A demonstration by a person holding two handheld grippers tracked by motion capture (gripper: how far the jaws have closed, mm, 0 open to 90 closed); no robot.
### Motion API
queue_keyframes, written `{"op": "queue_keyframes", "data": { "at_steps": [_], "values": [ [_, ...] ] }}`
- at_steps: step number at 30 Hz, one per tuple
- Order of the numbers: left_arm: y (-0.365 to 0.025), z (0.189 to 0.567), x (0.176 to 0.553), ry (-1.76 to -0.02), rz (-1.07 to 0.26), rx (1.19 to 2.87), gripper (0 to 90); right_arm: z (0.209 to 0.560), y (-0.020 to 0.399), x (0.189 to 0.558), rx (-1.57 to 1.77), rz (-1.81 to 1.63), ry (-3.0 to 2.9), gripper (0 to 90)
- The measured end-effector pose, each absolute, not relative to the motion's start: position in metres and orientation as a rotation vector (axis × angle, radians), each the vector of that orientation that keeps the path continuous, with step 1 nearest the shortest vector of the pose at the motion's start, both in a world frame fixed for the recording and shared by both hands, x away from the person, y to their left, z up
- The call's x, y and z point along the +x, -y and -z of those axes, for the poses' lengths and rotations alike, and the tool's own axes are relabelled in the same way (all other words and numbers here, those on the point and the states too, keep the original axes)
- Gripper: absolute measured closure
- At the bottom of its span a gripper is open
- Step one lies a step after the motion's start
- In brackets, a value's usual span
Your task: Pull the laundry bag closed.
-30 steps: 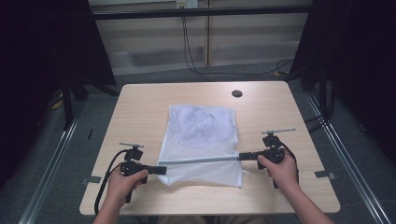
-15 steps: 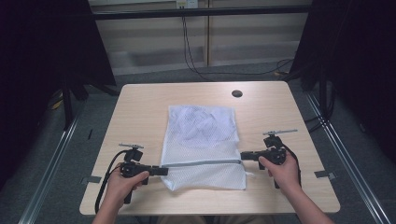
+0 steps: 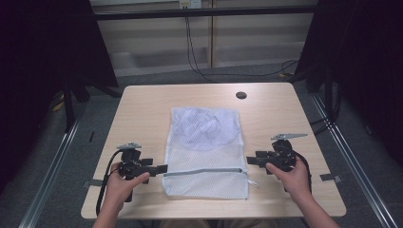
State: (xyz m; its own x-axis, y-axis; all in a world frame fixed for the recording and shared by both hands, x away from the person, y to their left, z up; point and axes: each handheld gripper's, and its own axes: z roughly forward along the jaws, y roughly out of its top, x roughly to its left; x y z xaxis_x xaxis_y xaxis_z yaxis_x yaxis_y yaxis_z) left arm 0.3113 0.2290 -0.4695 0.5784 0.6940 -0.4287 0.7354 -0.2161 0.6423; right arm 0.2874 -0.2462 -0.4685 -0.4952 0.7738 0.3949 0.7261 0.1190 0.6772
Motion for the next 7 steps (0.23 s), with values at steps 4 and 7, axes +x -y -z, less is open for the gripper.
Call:
{"op": "queue_keyframes", "data": {
  "at_steps": [4,7],
  "values": [
    [-0.2302,0.4714,0.3124,-1.163,-0.004,1.974,7.4,0.4707,0.2465,0.2870,1.489,-1.285,-2.312,23.6],
    [-0.2340,0.4738,0.3154,-1.168,-0.078,2.005,5.6,0.4760,0.2488,0.2875,1.453,-1.242,-2.309,15.7]
  ]
}}
